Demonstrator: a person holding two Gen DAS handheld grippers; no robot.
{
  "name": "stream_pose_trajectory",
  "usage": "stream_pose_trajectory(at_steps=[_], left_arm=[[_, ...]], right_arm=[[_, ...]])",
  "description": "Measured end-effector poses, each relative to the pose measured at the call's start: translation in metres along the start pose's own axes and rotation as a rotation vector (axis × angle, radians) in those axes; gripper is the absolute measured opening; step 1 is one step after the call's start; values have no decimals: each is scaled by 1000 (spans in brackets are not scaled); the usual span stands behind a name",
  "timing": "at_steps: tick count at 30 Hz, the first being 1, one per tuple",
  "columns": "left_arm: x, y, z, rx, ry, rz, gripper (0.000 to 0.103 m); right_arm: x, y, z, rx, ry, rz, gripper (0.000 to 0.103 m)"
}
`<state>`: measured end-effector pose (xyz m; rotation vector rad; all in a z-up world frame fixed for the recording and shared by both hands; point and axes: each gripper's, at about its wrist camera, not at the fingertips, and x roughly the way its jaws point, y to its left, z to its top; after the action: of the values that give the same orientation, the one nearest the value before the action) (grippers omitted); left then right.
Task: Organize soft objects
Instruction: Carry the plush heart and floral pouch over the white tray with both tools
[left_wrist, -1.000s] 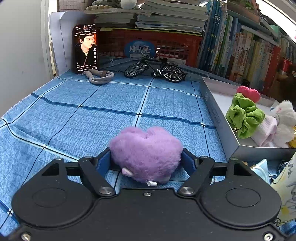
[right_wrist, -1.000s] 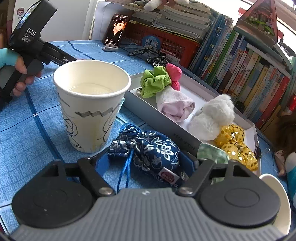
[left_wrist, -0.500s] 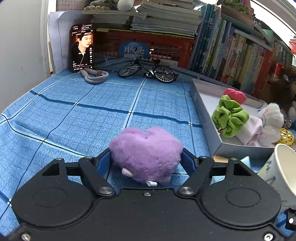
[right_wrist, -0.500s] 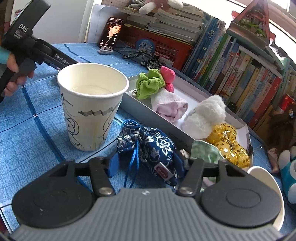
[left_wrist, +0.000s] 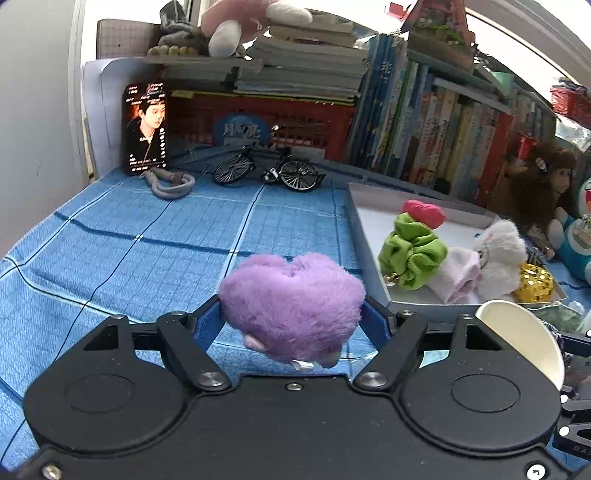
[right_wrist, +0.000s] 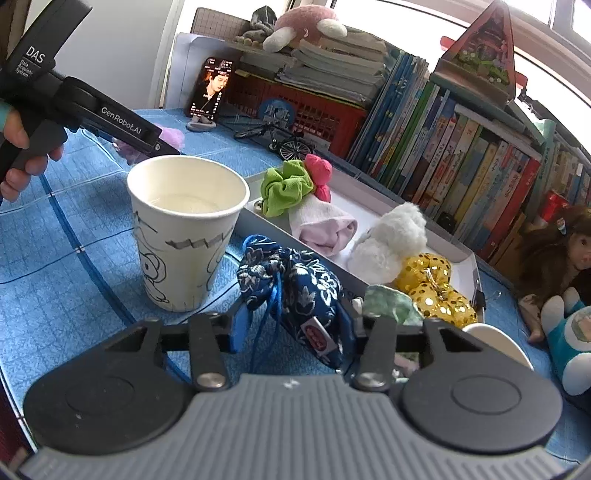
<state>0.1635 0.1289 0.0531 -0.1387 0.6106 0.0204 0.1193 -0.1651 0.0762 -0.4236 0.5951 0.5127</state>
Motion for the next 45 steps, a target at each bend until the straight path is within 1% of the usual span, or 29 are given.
stream_pose_trajectory(at_steps=[10,15,21,29,36,45], left_arm=[[-18,-14,6,31,-21,-37,75],[-23,-20,11,29,-32,-53,75],[-28,-29,24,37,-45,-76,75],[-31,-50,48,54,-42,-133,75],[-21,-74,75,67,-18,-175,75],[12,-105,107,44,61,-244,75]], right_arm=[[-15,-4,3,18,-41,-23,51],[-21,-9,8,44,-61,-40,51],[-30,-16,18,68,-78,-48,51],[-46,-38,41,120,-128,-70,51],[-48,-72,63,183,-137,-99,51],[-29,-118,76,261,-69,-111,51]])
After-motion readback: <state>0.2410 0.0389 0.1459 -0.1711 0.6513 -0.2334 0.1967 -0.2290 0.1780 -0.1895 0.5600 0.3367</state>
